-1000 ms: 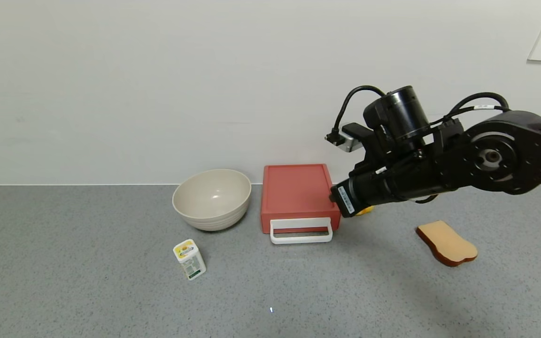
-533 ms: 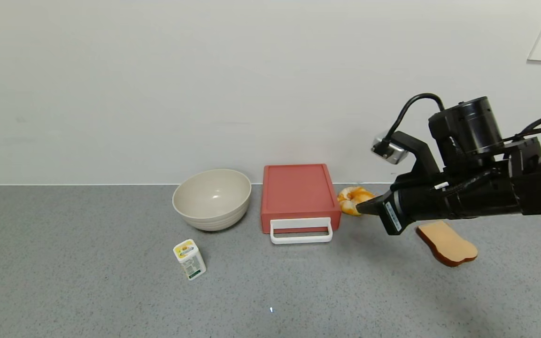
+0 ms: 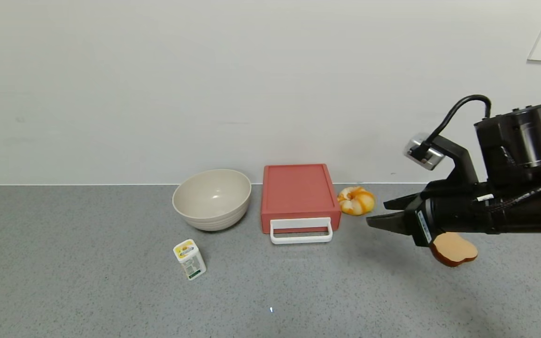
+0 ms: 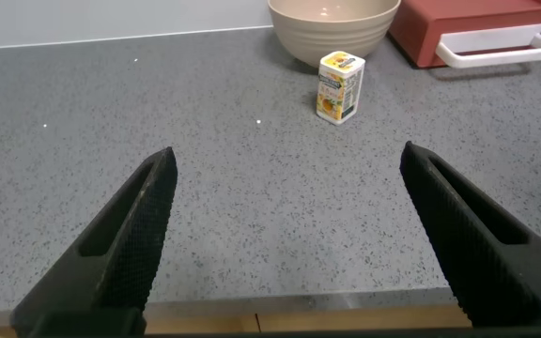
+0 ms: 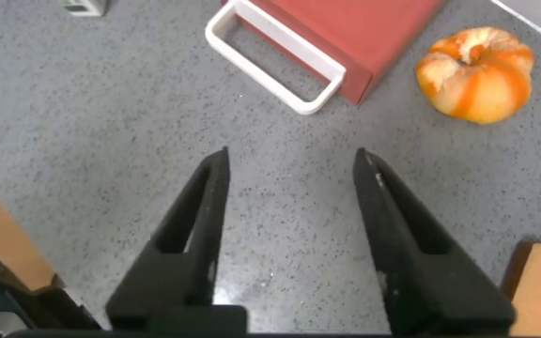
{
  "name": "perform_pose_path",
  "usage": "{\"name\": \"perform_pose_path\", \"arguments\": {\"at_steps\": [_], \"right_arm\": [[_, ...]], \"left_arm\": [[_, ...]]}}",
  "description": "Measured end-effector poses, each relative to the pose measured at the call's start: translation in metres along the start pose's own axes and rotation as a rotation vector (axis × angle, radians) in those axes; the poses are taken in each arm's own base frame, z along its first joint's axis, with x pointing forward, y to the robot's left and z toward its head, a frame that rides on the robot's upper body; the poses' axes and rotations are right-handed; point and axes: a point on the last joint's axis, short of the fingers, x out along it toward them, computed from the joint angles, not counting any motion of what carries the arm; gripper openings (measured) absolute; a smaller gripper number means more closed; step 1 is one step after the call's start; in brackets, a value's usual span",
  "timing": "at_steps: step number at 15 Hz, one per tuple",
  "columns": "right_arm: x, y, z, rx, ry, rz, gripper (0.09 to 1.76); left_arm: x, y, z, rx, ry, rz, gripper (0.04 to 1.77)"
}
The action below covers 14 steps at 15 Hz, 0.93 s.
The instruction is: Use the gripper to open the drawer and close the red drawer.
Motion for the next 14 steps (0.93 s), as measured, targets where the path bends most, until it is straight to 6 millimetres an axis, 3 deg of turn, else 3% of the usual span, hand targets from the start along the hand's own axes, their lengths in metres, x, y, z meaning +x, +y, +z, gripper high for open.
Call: {"name": "perform_pose_path", "arguments": {"at_steps": [6, 14], "right_arm": [[-0.049, -0.006, -0.021, -0.001, -0.162, 0.002, 1.4], [-0.124, 0.0, -0.048, 0.168, -0.284, -0.181, 1.6]], "left_arm": [[0.0, 0.0, 0.0, 0.0, 0.0, 0.0, 1.72], [0.0, 0.0, 0.0, 0.0, 0.0, 0.0, 1.72]]}}
